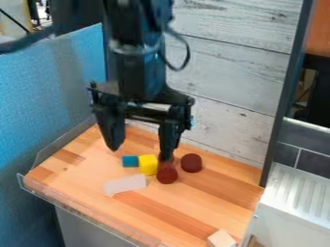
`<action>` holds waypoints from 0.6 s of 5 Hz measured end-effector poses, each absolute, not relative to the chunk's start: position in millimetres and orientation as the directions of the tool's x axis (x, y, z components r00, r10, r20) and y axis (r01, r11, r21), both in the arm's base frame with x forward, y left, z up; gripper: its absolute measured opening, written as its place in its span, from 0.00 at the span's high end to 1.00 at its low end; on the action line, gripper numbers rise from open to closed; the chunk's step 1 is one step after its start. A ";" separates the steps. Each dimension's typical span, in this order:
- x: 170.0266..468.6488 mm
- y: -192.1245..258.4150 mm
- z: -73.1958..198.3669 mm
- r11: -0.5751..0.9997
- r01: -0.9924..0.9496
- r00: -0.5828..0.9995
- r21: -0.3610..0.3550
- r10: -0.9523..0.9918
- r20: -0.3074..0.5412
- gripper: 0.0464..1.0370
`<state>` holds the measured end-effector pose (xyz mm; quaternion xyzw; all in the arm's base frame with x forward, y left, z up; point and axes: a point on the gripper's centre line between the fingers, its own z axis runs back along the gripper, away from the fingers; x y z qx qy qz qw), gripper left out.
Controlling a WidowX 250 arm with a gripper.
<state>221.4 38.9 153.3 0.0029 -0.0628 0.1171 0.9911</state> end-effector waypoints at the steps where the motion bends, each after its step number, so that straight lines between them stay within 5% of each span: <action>1: 240.0 45.9 127.5 0.951 -0.309 0.946 0.005 0.307 0.106 0.04; 3: 300.8 66.3 80.9 0.889 -0.457 0.888 0.037 0.453 0.077 0.04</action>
